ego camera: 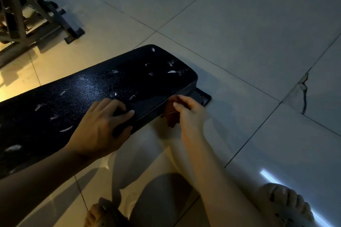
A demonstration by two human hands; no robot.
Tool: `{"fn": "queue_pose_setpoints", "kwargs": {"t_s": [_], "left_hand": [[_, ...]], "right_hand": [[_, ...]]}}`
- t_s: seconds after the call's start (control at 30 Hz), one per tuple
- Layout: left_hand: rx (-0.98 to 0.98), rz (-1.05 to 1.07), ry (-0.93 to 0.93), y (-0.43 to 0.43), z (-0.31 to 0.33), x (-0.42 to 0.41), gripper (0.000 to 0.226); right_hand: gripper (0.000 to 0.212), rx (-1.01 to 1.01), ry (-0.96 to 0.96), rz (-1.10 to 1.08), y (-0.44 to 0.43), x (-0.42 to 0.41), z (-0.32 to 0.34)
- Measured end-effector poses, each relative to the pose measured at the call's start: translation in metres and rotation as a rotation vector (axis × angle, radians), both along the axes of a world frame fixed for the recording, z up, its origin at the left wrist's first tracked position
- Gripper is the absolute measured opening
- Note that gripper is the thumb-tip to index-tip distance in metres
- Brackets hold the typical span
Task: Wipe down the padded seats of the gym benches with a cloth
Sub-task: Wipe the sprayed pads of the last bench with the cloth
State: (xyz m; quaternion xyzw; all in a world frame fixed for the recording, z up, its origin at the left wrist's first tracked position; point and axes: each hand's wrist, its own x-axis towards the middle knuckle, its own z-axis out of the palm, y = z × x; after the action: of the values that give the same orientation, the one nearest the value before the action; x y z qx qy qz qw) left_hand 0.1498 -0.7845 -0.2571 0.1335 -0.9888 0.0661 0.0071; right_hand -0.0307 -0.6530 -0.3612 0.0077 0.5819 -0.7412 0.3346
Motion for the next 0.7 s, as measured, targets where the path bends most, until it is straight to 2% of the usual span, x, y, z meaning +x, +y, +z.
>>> {"fn": "queue_pose_setpoints", "kwargs": {"t_s": [0.2,0.33,0.43,0.53,0.63,0.7], "left_hand": [[0.011,0.012,-0.013,0.000,0.002,0.000,0.047],[0.009,0.013,-0.008,0.000,0.000,0.001,0.046],[0.004,0.009,-0.010,-0.001,0.000,0.001,0.046],[-0.002,0.005,-0.006,-0.002,-0.001,0.001,0.046],[-0.004,0.000,-0.006,-0.002,-0.001,0.001,0.046],[-0.002,-0.003,0.000,-0.002,0.000,0.000,0.046]], "right_hand": [[0.028,-0.058,-0.046,0.331,0.013,-0.017,0.008],[0.025,-0.104,-0.087,0.129,0.018,-0.058,-0.007],[0.029,0.089,0.153,-0.015,-0.001,-0.072,-0.021],[0.021,0.231,0.301,-0.057,-0.013,-0.074,-0.036],[0.019,0.370,0.359,-0.092,-0.017,-0.072,-0.044],[0.017,0.401,0.322,-0.149,-0.019,-0.069,-0.041]]}}
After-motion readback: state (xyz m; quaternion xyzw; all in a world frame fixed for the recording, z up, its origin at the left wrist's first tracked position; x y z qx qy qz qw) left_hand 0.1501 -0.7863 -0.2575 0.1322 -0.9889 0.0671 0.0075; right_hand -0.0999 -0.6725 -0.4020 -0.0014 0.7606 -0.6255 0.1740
